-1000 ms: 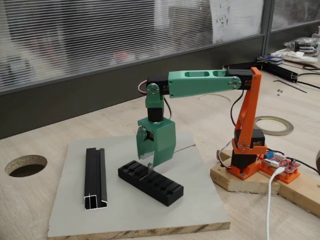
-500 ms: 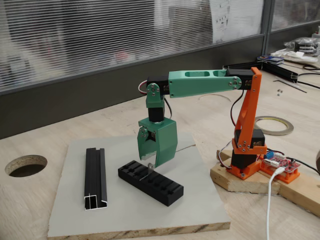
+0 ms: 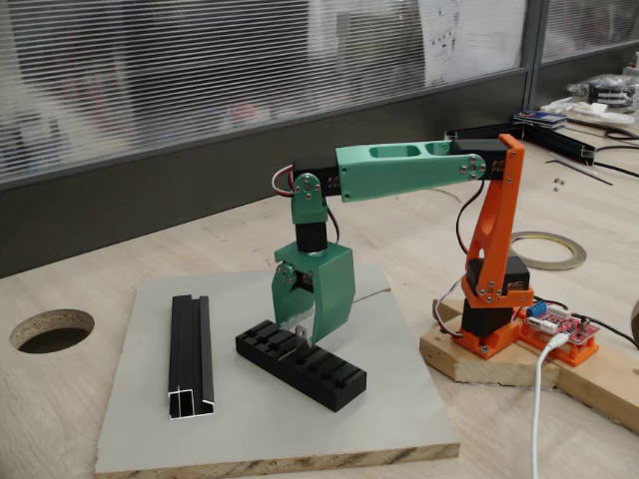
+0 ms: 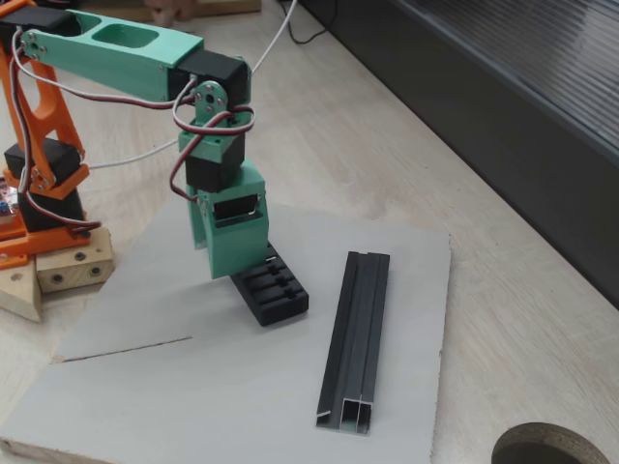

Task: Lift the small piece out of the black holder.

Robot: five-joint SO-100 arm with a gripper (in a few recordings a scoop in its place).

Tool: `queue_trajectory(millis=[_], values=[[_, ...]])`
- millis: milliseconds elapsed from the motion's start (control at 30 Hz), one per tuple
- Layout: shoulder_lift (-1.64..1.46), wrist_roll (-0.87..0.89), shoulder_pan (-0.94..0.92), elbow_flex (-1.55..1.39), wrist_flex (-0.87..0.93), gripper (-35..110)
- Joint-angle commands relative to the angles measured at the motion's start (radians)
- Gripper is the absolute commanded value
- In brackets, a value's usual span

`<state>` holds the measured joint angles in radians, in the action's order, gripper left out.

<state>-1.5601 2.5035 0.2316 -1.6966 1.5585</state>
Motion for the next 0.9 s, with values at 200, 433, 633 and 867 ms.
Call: queue_trajectory(millis=[200,433,633,867], values=[[-0.031,0.008,0.003,-0.006,0.011,40],[-0.029,0.008,0.002,-0.006,0.011,40],[-0.028,0.008,0.002,-0.008,0.011,40],[-0.028,0.008,0.002,-0.008,0.023,40]])
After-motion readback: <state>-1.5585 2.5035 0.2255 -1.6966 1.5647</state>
